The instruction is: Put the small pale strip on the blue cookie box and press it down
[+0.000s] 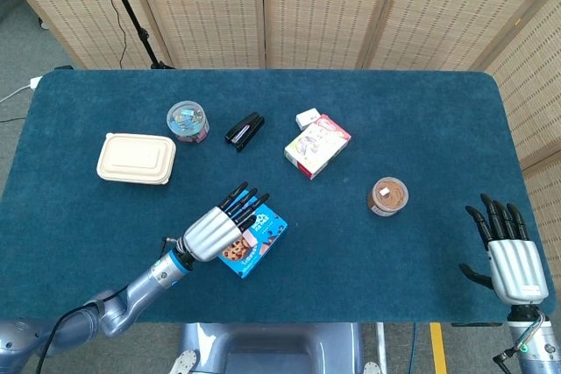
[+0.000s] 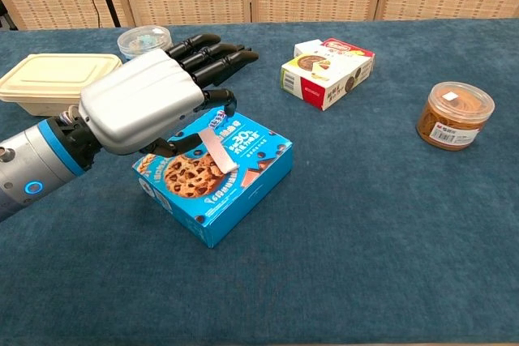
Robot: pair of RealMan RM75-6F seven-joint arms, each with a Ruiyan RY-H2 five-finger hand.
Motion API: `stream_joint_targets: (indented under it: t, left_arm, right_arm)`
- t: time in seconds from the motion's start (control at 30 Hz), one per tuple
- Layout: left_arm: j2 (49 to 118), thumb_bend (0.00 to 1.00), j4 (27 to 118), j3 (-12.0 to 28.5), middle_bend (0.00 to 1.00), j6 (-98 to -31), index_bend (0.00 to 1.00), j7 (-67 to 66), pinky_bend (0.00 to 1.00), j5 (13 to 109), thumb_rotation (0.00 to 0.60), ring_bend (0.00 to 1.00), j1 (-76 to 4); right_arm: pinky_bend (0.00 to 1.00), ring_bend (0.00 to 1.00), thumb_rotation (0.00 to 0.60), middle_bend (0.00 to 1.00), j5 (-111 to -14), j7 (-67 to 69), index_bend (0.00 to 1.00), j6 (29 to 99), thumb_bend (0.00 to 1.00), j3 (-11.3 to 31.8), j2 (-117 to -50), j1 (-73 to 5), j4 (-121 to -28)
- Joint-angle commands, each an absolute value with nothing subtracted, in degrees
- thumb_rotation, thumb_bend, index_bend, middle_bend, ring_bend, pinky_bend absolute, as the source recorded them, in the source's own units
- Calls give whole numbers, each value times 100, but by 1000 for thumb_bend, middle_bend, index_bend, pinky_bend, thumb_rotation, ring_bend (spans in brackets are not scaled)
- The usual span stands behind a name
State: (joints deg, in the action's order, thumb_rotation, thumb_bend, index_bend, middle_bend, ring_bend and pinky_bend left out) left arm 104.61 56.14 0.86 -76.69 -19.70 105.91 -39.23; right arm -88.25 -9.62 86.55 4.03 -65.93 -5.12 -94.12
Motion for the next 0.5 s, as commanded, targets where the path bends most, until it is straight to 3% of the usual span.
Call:
stream_joint_targets:
  t: [0.03, 0.2, 0.3, 0.5]
  left_arm:
    - [10380, 293, 5699, 67, 0, -7692, 327, -1978, 0, 10569, 600, 0, -3918]
    - [10093, 288, 6020, 91, 0, -7853, 203, -1827, 0, 10521, 600, 0, -3884]
    - [9749, 288, 6431, 140, 0, -7981, 103, -1671, 0, 10425, 600, 0, -3811]
    - [8805, 290, 7523, 160, 0, -7855, 1, -1600, 0, 10004, 600, 0, -3570]
  right_arm:
    - [0, 0, 600, 0, -8830, -966, 133, 8660, 0, 402, -6594, -511, -9412]
    - [0, 0, 600, 0, -8834, -989, 133, 8656, 0, 393, -6602, -511, -9412]
    - [0, 0, 600, 0, -8836, -1017, 133, 8642, 0, 385, -6618, -516, -9405]
    - [0, 0, 600, 0, -8843, -1126, 133, 8601, 0, 367, -6668, -536, -9391]
